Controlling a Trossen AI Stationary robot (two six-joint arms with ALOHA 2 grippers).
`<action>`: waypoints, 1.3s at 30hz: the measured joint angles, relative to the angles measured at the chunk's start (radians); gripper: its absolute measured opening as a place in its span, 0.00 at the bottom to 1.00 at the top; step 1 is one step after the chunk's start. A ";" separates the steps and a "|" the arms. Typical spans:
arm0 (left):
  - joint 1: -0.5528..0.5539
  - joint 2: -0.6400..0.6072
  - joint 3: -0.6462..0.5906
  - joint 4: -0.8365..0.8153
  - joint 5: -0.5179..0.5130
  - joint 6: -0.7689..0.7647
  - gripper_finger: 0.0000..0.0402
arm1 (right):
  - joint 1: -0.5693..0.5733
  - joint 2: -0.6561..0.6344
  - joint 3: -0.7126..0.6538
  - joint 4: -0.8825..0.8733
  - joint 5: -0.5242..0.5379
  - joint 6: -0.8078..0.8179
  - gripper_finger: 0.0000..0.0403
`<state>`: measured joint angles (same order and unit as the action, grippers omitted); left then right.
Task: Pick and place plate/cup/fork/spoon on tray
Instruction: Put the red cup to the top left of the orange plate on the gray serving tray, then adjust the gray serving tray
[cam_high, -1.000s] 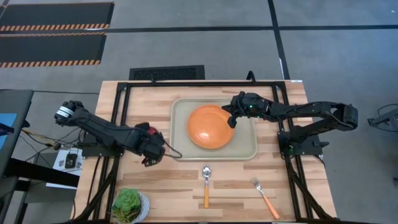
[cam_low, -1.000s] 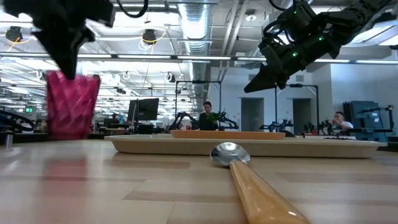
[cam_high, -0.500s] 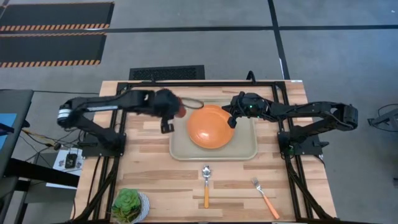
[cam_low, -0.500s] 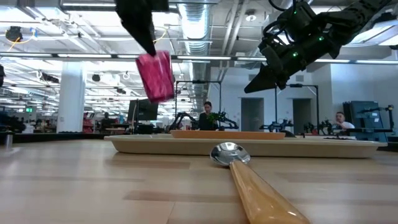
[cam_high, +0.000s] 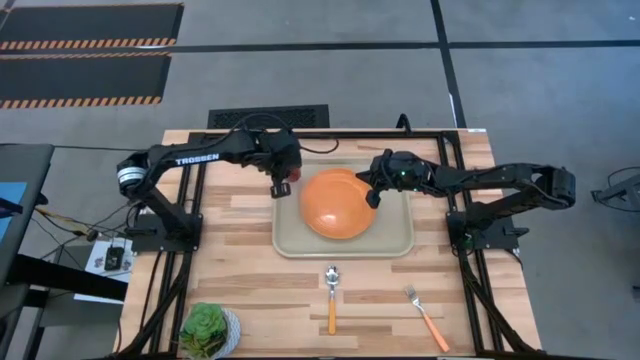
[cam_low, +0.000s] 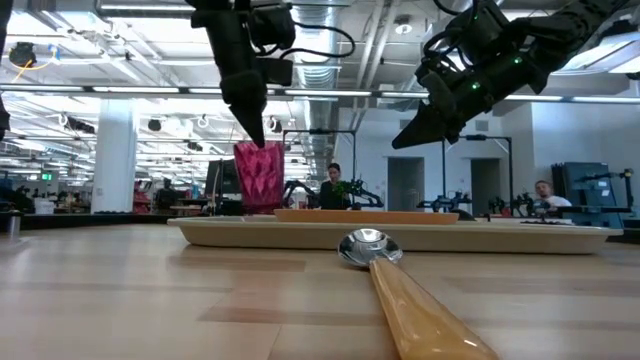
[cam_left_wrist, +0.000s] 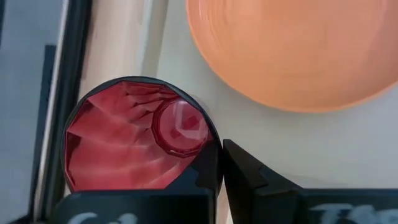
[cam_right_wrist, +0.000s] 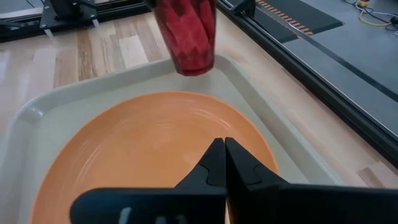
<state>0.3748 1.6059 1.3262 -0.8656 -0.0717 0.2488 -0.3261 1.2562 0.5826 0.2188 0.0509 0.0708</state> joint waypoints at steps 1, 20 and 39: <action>0.005 0.000 0.000 0.007 0.005 0.002 0.00 | 0.000 0.000 0.000 0.000 0.000 0.000 0.02; 0.018 0.069 0.000 0.032 0.050 0.005 0.00 | 0.005 0.000 0.000 0.003 0.000 0.000 0.02; 0.017 0.068 0.000 0.055 0.038 0.010 0.16 | 0.005 0.000 0.000 0.001 0.000 0.000 0.02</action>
<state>0.3920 1.6741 1.3262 -0.8110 -0.0339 0.2584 -0.3206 1.2564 0.5831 0.2199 0.0505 0.0708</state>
